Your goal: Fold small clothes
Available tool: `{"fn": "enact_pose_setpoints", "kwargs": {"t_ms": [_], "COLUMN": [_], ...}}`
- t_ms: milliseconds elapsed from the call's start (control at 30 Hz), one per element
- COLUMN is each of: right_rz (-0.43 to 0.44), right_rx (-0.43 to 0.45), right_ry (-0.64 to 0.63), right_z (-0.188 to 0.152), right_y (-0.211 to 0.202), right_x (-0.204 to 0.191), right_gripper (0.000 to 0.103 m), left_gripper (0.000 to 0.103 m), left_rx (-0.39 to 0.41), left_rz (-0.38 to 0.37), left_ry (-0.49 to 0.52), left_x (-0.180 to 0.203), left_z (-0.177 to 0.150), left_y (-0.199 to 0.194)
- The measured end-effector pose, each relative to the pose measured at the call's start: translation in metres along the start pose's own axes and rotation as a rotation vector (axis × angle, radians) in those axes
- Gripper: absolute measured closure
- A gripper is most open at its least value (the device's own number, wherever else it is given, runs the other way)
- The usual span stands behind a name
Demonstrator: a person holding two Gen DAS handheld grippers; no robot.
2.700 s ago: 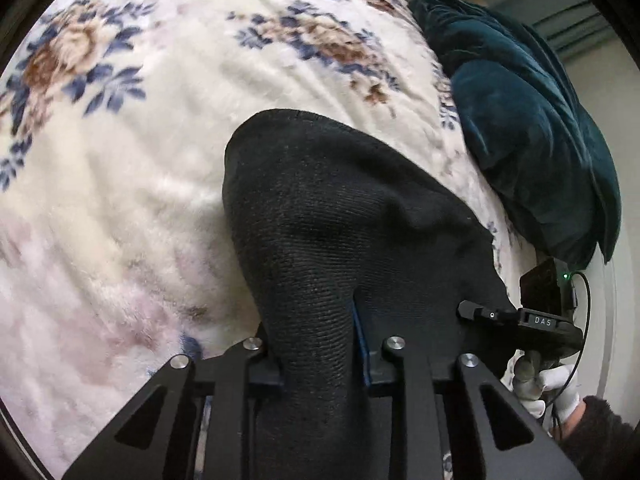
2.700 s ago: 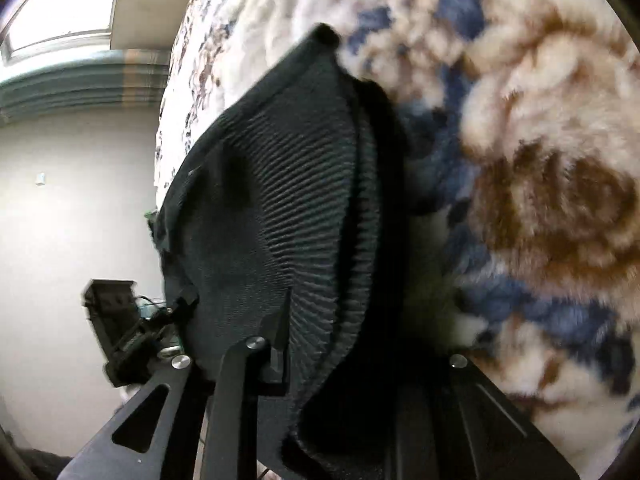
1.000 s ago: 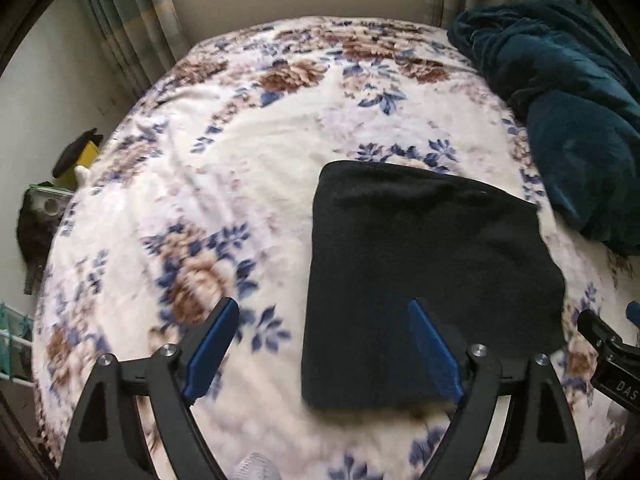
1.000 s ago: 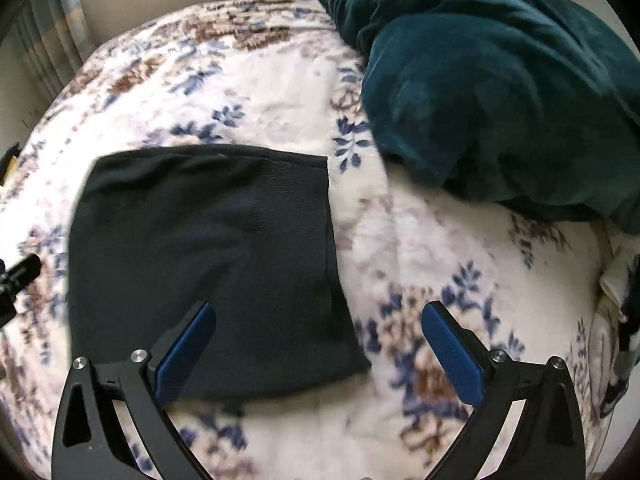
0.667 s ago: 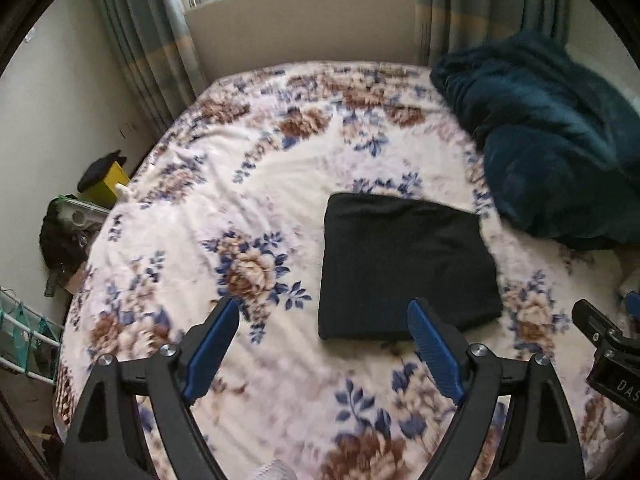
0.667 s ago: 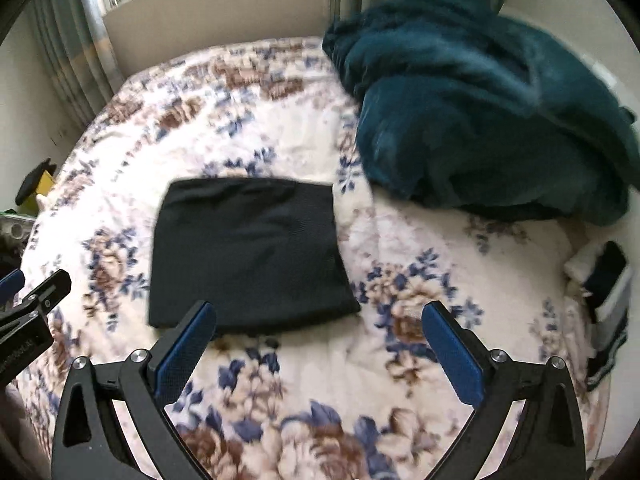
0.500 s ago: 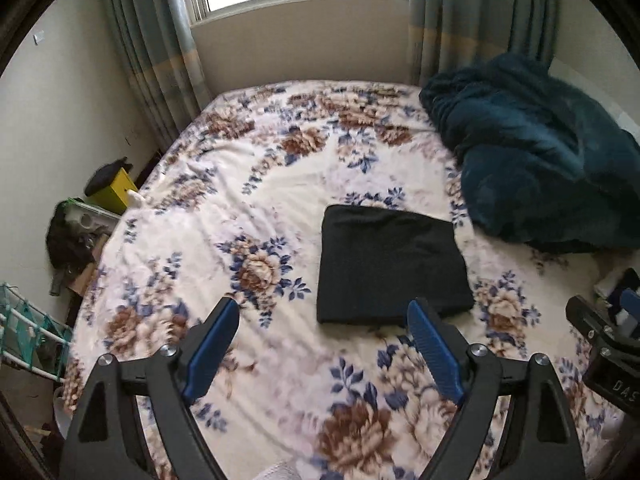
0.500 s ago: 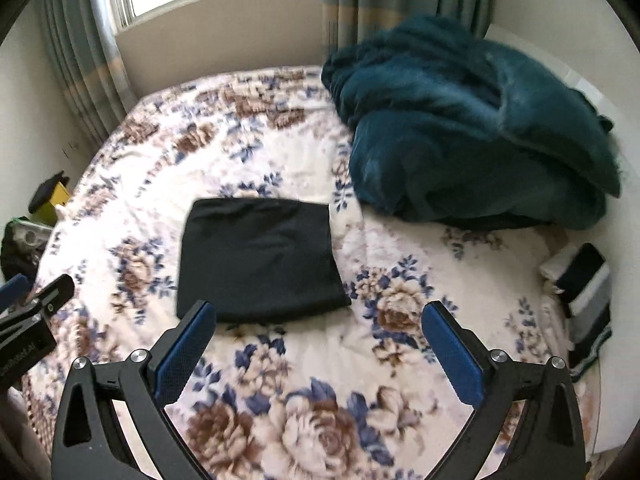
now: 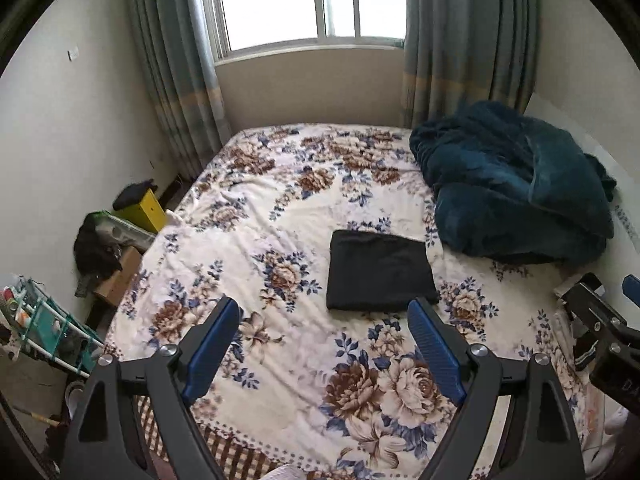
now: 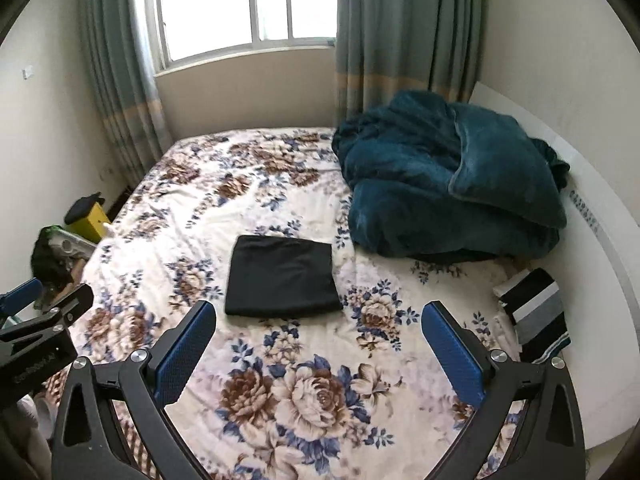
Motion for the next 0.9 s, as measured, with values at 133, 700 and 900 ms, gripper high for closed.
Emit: {"fn": "enact_pose_setpoints", "kwargs": {"t_ms": [133,700,900], "right_rz": [0.011,0.016,0.021], "right_rx": [0.043,0.093,0.088], "right_ry": [0.000,-0.031,-0.033], "right_z": [-0.002,-0.001,0.000], "right_y": [-0.047,-0.100,-0.096], "right_x": [-0.001,-0.001,-0.003], "right_gripper": [0.000,0.000,0.000], "left_gripper": [0.017,0.000,0.000], "left_rx": [0.037,0.069,0.079], "left_rz": [-0.004,-0.006,-0.001], "left_ry": [0.000,-0.035,-0.037], "left_x": [-0.003,-0.009,-0.009], "left_z": [-0.002,-0.014,-0.015], "left_y": [-0.034,-0.063,-0.068]}}
Point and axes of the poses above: each gripper's, at about its wrist camera, not at the fingertips, and y roughly the way its jaws point, x to its right, z to its top, the point moved 2 cm from there along y, roughly the way its jaws point, and after that the axes turned 3 degrees about -y, right-handed, at the moved point
